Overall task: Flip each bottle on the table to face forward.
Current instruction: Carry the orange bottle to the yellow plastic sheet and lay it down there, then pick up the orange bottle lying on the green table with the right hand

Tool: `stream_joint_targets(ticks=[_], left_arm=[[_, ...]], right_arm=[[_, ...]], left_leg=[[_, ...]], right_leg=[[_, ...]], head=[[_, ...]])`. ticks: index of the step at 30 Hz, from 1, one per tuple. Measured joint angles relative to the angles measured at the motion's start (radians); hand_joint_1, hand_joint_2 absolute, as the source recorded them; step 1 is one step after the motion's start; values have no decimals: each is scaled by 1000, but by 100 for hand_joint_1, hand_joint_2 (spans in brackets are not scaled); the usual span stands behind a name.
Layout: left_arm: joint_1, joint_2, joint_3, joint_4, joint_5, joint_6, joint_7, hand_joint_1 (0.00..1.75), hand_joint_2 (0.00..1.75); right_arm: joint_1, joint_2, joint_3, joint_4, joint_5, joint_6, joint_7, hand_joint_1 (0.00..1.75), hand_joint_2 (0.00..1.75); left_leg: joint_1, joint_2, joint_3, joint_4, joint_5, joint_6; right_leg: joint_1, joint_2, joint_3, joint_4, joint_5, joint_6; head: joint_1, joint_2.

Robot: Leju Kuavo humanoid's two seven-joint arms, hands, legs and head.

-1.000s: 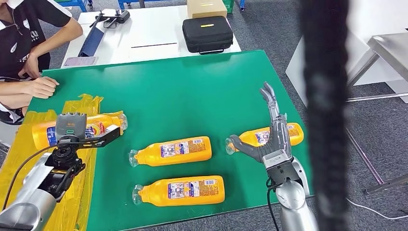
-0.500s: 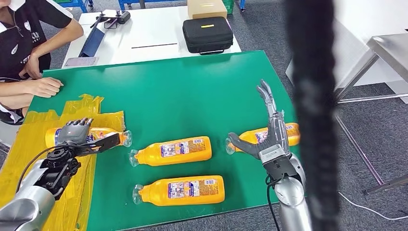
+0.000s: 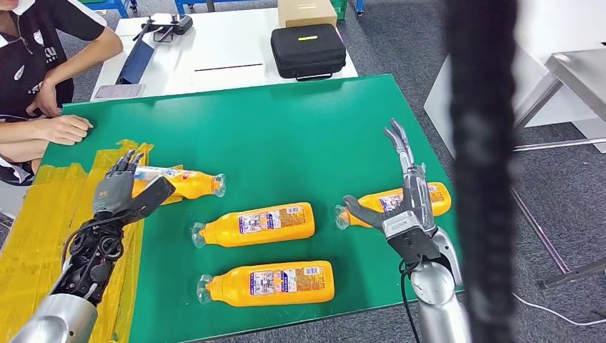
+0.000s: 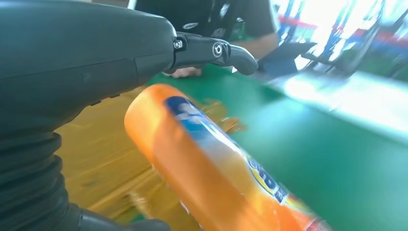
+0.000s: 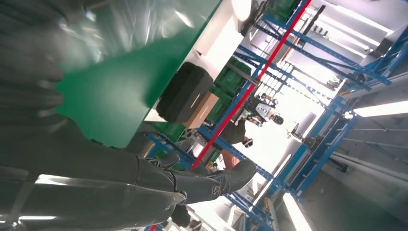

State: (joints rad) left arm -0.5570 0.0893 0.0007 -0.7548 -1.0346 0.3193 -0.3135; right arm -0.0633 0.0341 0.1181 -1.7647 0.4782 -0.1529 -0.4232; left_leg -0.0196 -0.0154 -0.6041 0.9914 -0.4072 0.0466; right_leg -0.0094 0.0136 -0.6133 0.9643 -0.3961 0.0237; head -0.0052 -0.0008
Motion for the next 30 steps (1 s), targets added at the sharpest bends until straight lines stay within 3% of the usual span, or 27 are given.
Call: stream_joint_targets(ticks=[6,12,17,22,26,30], left_arm=[[122,-29,18,-288,190,-55,-85,0,175],[229,-50,17,-513,277,-89,-125,0,175],[281,-67,15,-626,394,-147,-180,0,175],[302,-76,13,-676,422,-165,-194,0,175],[326,-85,12,-709,499,-215,-232,0,175],[376,-102,-3,-760,588,-282,-273,0,175]], right_arm=[[0,-15,-7,2,47,-36,1,0,175],[-4,-46,-13,6,223,-85,46,0,175],[-30,-102,-25,26,409,-37,129,0,175],[-47,-134,-39,45,447,-17,145,0,175],[-62,-176,-39,73,556,79,180,0,175],[-120,-280,-39,176,586,272,159,0,175]], left_leg=[[0,0,0,0,0,0],[0,-1,0,0,-1,0],[0,-1,-1,0,0,0],[0,-1,-1,0,0,0],[0,-1,-1,0,0,0],[-1,-2,-1,0,0,0]], right_leg=[[0,0,0,0,0,0],[0,0,0,0,0,0],[0,0,0,0,0,0],[0,0,0,0,0,1],[0,-1,0,0,0,0],[-1,-1,0,0,0,1]], head=[[0,0],[0,0],[0,0],[0,0],[0,0],[0,0]])
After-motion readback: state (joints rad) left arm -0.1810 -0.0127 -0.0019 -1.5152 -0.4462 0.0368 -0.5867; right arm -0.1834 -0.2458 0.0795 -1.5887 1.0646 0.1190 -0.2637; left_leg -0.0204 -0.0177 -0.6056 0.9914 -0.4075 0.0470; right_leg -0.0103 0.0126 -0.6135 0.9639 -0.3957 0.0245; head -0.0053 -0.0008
